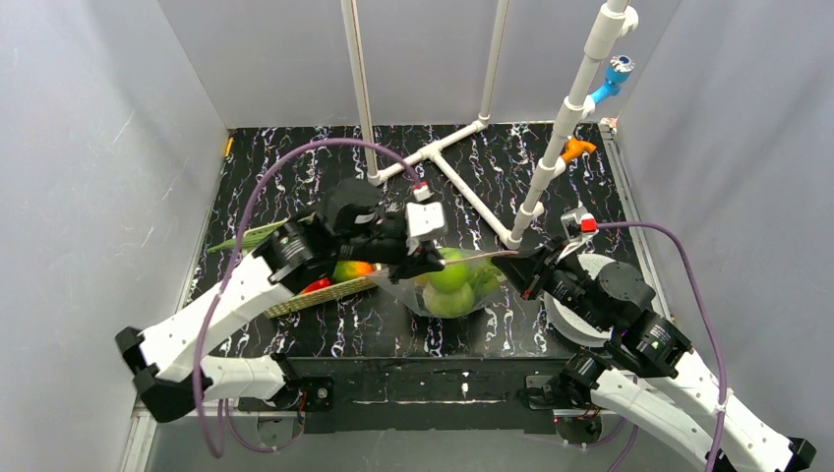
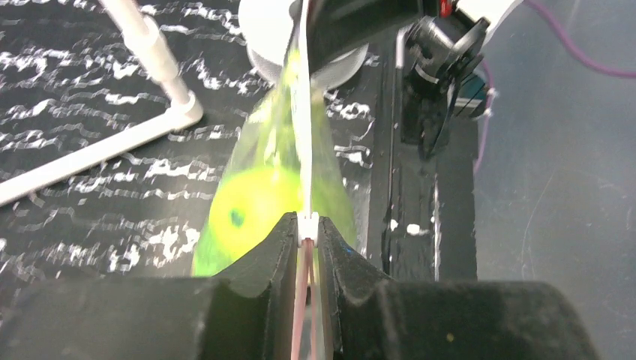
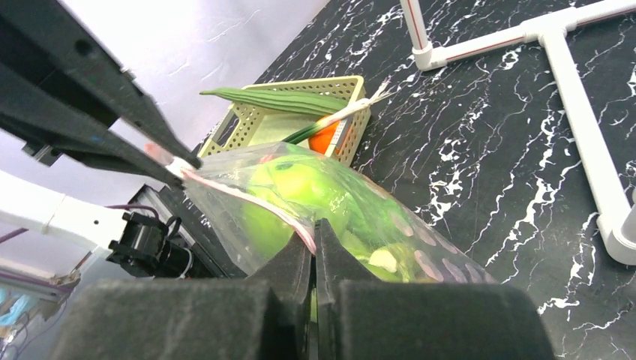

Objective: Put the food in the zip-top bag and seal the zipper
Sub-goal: Zip the zipper food storage bag at the center of the board.

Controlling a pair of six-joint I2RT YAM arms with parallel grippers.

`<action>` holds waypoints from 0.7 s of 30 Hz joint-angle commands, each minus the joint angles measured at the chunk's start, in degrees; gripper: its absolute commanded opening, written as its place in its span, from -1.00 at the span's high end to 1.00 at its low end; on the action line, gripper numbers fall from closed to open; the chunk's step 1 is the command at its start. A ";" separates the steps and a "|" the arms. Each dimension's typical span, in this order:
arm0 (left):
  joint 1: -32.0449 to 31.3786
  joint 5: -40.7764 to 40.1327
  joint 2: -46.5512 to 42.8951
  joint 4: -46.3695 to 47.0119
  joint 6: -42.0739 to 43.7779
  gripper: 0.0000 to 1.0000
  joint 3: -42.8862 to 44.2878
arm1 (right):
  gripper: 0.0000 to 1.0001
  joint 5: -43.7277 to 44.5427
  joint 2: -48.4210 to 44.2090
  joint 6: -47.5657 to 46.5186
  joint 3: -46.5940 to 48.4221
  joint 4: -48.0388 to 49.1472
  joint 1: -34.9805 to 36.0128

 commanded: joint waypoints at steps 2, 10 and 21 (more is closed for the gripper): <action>0.19 -10.49 -12.47 -11.11 4.64 1.00 -4.05 | 0.97 9.25 -0.05 0.62 4.50 0.74 -0.53; 0.19 -16.22 -17.82 -19.13 3.07 1.00 -5.16 | 0.97 8.44 0.68 -0.33 4.75 1.54 -0.60; 0.17 -18.69 -22.77 -23.74 0.79 1.00 -7.48 | 0.97 8.89 1.49 -0.87 5.48 0.47 -0.59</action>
